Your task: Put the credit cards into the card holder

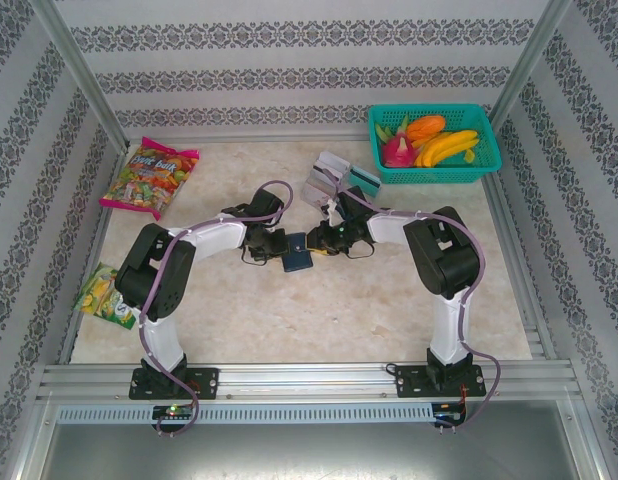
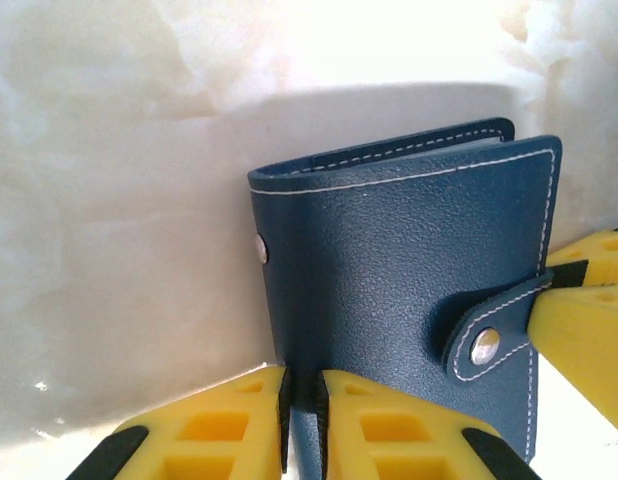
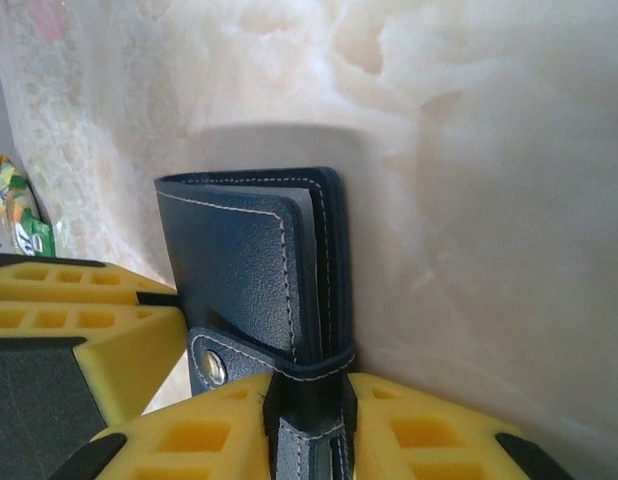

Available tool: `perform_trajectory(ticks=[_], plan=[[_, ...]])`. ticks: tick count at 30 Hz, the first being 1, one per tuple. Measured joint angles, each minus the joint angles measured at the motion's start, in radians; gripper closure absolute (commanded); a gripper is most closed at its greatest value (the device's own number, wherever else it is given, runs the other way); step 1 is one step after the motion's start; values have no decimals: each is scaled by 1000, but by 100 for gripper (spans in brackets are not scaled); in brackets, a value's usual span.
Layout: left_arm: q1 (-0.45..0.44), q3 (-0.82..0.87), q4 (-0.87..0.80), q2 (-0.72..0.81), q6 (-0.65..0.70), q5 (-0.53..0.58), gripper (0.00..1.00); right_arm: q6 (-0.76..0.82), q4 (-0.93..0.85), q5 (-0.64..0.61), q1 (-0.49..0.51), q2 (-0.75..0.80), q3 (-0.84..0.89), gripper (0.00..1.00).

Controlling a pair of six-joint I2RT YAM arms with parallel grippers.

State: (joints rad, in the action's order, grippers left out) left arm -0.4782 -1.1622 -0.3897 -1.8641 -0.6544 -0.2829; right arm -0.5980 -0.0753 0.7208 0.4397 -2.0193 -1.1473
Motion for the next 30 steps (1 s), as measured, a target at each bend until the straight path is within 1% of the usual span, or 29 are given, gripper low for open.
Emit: perform_trajectory(ticks=[5,13,17,19,25,30], plan=[[0,-6,0,-5,0,0,81,26,-37,7,-4,0,-10,72],[0,-7,0,-6,0,0,81,55,-141,6,-3,9,-93,70],[-1,-8,2,-7,0,-2,81,76,-192,5,0,10,-132,59],[-3,-10,2,-7,0,-2,81,85,-200,6,8,10,-136,56],[-7,-10,2,-7,0,-3,81,97,-207,-2,21,-9,-134,57],[-7,-13,1,-8,0,-4,81,98,-182,3,7,-7,-113,57]])
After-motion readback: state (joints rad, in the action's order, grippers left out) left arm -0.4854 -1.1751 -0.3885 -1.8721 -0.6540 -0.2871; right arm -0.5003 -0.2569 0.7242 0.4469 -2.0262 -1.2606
